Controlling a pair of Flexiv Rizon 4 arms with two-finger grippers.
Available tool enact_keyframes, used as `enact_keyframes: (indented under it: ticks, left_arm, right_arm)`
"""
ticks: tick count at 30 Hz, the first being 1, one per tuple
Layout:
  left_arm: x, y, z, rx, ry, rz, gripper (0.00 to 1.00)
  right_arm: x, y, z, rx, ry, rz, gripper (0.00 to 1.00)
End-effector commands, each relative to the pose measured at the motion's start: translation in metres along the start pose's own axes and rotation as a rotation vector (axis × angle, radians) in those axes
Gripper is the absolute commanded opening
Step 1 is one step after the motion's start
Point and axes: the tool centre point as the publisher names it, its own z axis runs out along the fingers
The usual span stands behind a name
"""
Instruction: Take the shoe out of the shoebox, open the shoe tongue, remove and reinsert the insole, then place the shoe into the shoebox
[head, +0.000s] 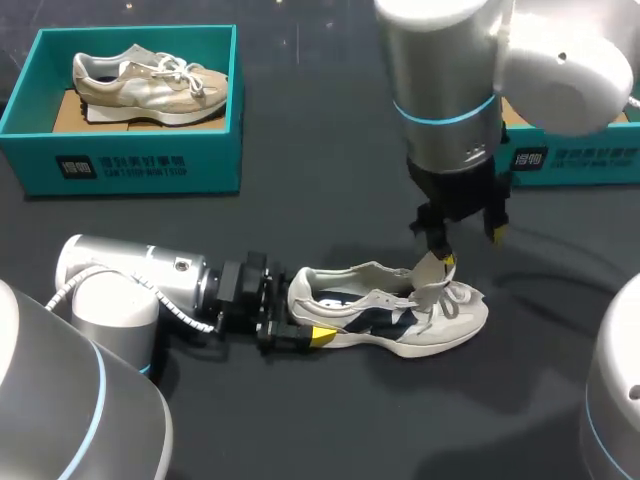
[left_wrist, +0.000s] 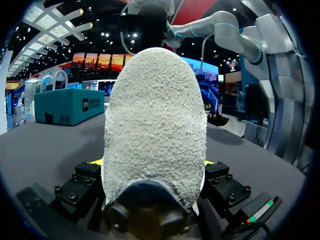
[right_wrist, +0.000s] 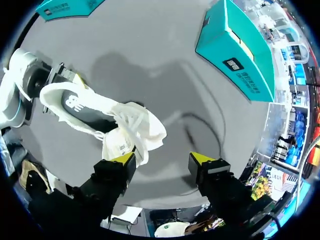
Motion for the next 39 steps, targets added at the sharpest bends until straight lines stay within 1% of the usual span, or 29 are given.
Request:
enact_keyframes:
  ticks: [1,3,4,6,7,10,11,13,14,25,27,29,31,32,34,36,39]
  left_arm:
    - [-0.001,0.002,0.000,0.001,-0.001,0.000,0.00]
    - [-0.001,0.002,0.000,0.001,-0.001,0.000,0.00]
    - [-0.001,0.002,0.000,0.001,-0.001,0.000,0.00]
    - [-0.001,0.002,0.000,0.001,-0.001,0.000,0.00]
    - [-0.001,0.002,0.000,0.001,-0.001,0.000,0.00]
    - [-0.001,0.002,0.000,0.001,-0.001,0.000,0.00]
    - [-0.001,0.002,0.000,0.001,-0.001,0.000,0.00]
    - [-0.001,0.002,0.000,0.001,-0.001,0.000,0.00]
    - [-0.001,0.002,0.000,0.001,-0.001,0.000,0.00]
    - [-0.001,0.002,0.000,0.001,-0.001,0.000,0.00]
    - [-0.001,0.002,0.000,0.001,-0.001,0.000,0.00]
    - [-0.001,0.002,0.000,0.001,-0.001,0.000,0.00]
    - [-0.001,0.002,0.000,0.001,-0.001,0.000,0.00]
    - [-0.001,0.002,0.000,0.001,-0.001,0.000,0.00]
    - [-0.001,0.002,0.000,0.001,-0.001,0.000,0.00]
    - [-0.001,0.002,0.000,0.001,-0.001,0.000,0.00]
    - [-0.001,0.002,0.000,0.001,-0.001,0.000,0.00]
  right_arm:
    - [0.014,0.020,-0.039,-0.029,-0.083,-0.218,0.48]
    - [0.023,0.032,-0.047,-0.017,-0.084,-0.295,0.39]
    - [0.026,0.037,-0.051,-0.034,-0.084,-0.335,0.31]
    - [0.032,0.043,-0.057,-0.066,-0.074,-0.394,0.00]
    - [0.035,0.047,-0.060,-0.084,-0.073,-0.437,0.00]
    - [0.045,0.057,-0.069,-0.089,-0.071,-0.532,0.00]
    - [0.048,0.059,-0.071,-0.103,-0.074,-0.554,0.00]
    - [0.057,0.061,-0.078,-0.196,-0.065,-0.674,0.00]
    - [0.061,0.062,-0.079,-0.261,-0.022,-0.757,0.00]
    - [0.061,0.062,-0.079,-0.261,-0.022,-0.757,0.00]
    - [0.075,0.068,-0.076,-0.221,-0.060,-0.804,0.00]
    - [0.086,0.070,-0.071,-0.241,-0.063,-0.835,0.00]
    - [0.096,0.072,-0.066,-0.206,-0.081,-0.853,0.00]
    - [0.101,0.071,-0.063,-0.212,-0.080,-0.857,0.00]
    - [0.109,0.072,-0.055,-0.196,-0.089,-0.874,0.00]
    - [0.115,0.071,-0.046,-0.202,-0.072,-0.892,0.00]
    - [0.115,0.071,-0.046,-0.202,-0.072,-0.892,0.00]
